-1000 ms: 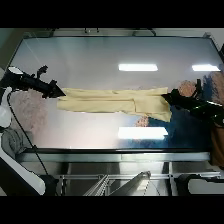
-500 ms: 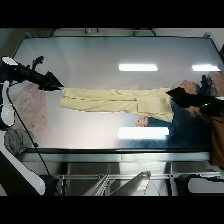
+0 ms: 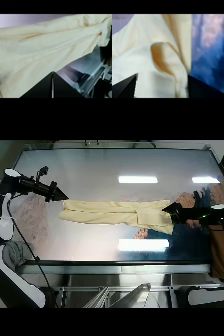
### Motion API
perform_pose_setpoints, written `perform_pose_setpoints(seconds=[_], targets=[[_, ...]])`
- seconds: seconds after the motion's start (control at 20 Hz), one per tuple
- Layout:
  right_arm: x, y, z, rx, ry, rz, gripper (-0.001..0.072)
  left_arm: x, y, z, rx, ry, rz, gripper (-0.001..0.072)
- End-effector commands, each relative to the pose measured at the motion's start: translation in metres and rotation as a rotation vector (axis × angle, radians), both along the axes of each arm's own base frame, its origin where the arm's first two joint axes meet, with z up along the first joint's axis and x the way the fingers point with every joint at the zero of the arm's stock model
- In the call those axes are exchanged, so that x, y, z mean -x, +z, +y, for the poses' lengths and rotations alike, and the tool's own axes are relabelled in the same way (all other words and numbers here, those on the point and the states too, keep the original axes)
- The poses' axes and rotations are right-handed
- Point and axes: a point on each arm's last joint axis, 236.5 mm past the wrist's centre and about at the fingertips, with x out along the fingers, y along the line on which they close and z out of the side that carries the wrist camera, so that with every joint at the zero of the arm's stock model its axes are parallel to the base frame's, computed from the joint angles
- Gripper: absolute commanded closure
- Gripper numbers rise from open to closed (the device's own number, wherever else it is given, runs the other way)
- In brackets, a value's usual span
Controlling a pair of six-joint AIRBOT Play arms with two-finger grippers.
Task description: Fold the shirts.
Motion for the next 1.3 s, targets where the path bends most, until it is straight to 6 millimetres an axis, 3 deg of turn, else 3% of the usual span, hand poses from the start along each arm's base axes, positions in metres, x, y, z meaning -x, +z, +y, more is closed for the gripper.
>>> perform_pose_setpoints(seconds=[0.0,0.05,0.1,0.15,0.2,0.35,0.6,0.7,0.85,0.95,1.0,1.1,1.15,1.25], targets=[[-0.013,-0.006,0.043,-0.101,0.049,-0.020,0.0146,0.005,0.005,-0.046,0.030,-0.075,-0.015,0.0695],[-0.015,-0.007,0.053,-0.118,0.075,-0.015,0.0234,0.007,0.004,-0.064,0.026,-0.101,-0.023,0.0695],[-0.015,-0.005,0.064,-0.137,0.109,-0.014,0.0398,0.008,0.003,-0.083,0.022,-0.125,-0.035,0.0695],[-0.015,-0.001,0.071,-0.150,0.134,-0.017,0.0652,0.008,0.001,-0.105,0.014,-0.147,-0.054,0.0695],[-0.018,0.006,0.073,-0.154,0.145,-0.029,0.0693,0.008,-0.005,-0.121,-0.018,-0.166,-0.076,0.0695],[-0.020,0.034,0.067,-0.174,0.179,-0.063,0.0694,0.015,-0.049,-0.159,-0.210,-0.238,-0.114,0.0694],[-0.006,0.091,0.045,-0.199,0.278,-0.099,0.0694,0.072,-0.107,-0.234,-0.244,-0.431,-0.031,0.0694],[-0.005,0.114,0.040,-0.199,0.302,-0.139,0.0694,0.096,-0.112,-0.261,-0.240,-0.533,-0.001,0.0694],[0.005,0.148,0.028,-0.177,0.354,-0.142,0.0694,0.104,-0.106,-0.296,-0.238,-0.553,-0.015,0.0694],[0.009,0.163,0.011,-0.065,0.380,-0.123,0.0694,0.113,-0.089,-0.327,-0.145,-0.542,-0.022,0.0695],[0.008,0.172,0.006,-0.024,0.379,-0.134,0.0694,0.121,-0.065,-0.347,-0.036,-0.533,-0.006,0.0695],[0.003,0.197,0.004,0.011,0.364,-0.181,0.0694,0.124,0.012,-0.377,0.249,-0.535,-0.076,0.0697],[0.003,0.208,0.007,0.020,0.358,-0.194,0.0694,0.118,0.047,-0.376,0.331,-0.521,-0.126,0.0697],[0.010,0.226,0.025,0.028,0.376,-0.210,0.0694,0.098,0.103,-0.347,0.356,-0.494,-0.240,0.0698]])
